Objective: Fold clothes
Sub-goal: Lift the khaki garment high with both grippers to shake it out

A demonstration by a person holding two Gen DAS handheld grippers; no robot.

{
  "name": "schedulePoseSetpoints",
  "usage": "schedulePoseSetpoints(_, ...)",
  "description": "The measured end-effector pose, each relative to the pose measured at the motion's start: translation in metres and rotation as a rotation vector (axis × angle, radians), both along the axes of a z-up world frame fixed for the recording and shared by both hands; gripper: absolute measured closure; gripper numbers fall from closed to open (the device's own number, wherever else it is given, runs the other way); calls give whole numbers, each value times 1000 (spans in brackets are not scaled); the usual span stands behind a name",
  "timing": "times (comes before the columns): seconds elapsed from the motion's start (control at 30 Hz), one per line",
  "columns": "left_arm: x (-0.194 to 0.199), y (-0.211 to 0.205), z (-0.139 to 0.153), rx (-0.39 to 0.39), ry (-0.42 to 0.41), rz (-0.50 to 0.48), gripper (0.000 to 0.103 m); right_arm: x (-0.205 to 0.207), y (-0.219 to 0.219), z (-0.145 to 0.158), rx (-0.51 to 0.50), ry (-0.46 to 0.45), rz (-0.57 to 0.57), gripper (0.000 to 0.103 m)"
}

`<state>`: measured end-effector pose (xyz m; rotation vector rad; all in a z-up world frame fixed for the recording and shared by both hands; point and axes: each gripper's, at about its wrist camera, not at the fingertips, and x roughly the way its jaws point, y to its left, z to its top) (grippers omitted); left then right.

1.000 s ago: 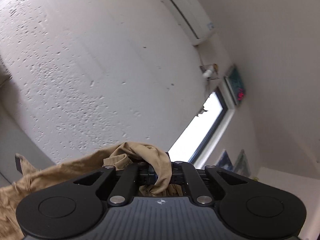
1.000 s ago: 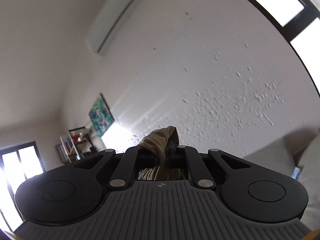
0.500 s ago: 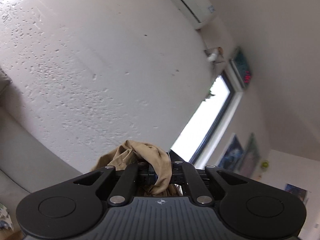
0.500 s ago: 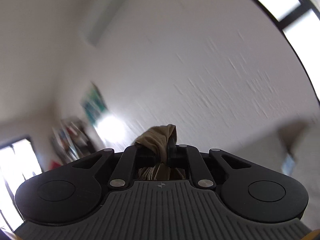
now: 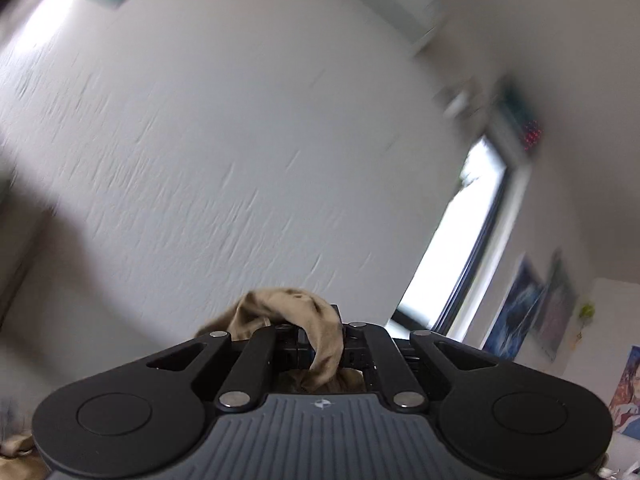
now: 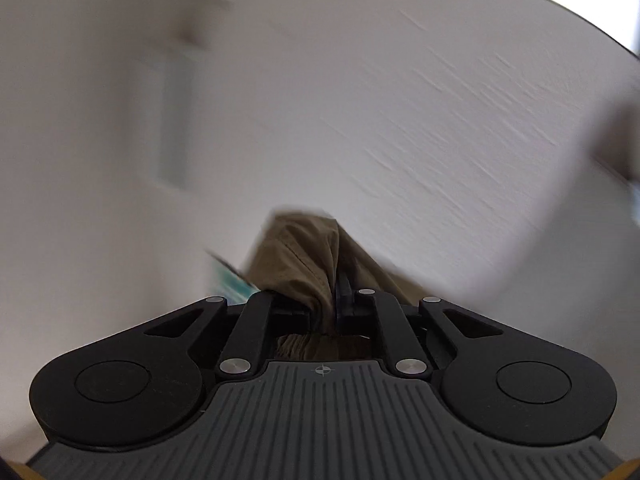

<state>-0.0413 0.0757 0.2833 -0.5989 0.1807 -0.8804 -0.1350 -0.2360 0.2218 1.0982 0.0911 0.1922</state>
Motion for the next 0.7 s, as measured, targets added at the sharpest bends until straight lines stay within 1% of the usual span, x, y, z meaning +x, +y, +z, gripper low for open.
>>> schedulePoseSetpoints(0.03,8,0,-7,10,58,-28,100,9,-1,-15,60,119,89,94)
schedulePoseSetpoints(0.07,15,0,-14,20,114,-56,100,6,-2,-16,66,141,111,94)
schedulePoseSetpoints(0.1,14,3,-18,25,112,-56,100,-2,-2,-11,45,134,103,94)
schedulePoseSetpoints(0.13,11,8,-17,10,89,-53,100,-12,-5,4,-2,86,82,94)
schedulePoseSetpoints(0.17,6,15,-12,-18,67,-57,100,-24,-9,24,-60,20,54,94)
schedulePoseSetpoints(0.27,-8,32,12,-130,-18,-98,100,-60,0,94,-267,-182,-6,94)
schedulePoseSetpoints(0.33,-17,36,20,-154,-64,-87,99,-81,11,128,-400,-304,-45,94)
schedulePoseSetpoints(0.4,-25,40,28,-178,-108,-76,98,-83,16,158,-466,-355,-73,94)
schedulePoseSetpoints(0.43,-19,36,26,-164,-80,-69,98,-83,17,172,-494,-375,-87,94)
schedulePoseSetpoints(0.47,-13,32,23,-151,-52,-62,98,-79,17,180,-504,-376,-95,94)
schedulePoseSetpoints(0.5,-6,28,20,-137,-22,-55,98,-69,15,182,-497,-352,-97,93)
schedulePoseSetpoints(0.53,15,17,13,-106,31,-48,98,-57,11,183,-485,-321,-98,93)
schedulePoseSetpoints(0.57,35,7,6,-76,85,-41,98,-41,7,178,-463,-273,-96,93)
schedulePoseSetpoints(0.6,56,-3,-2,-45,139,-33,98,-18,0,170,-429,-201,-90,93)
schedulePoseSetpoints(0.67,97,-24,-16,16,246,-19,98,37,-16,149,-340,-9,-72,93)
schedulePoseSetpoints(0.7,118,-35,-24,46,300,-11,98,66,-25,143,-313,67,-70,93)
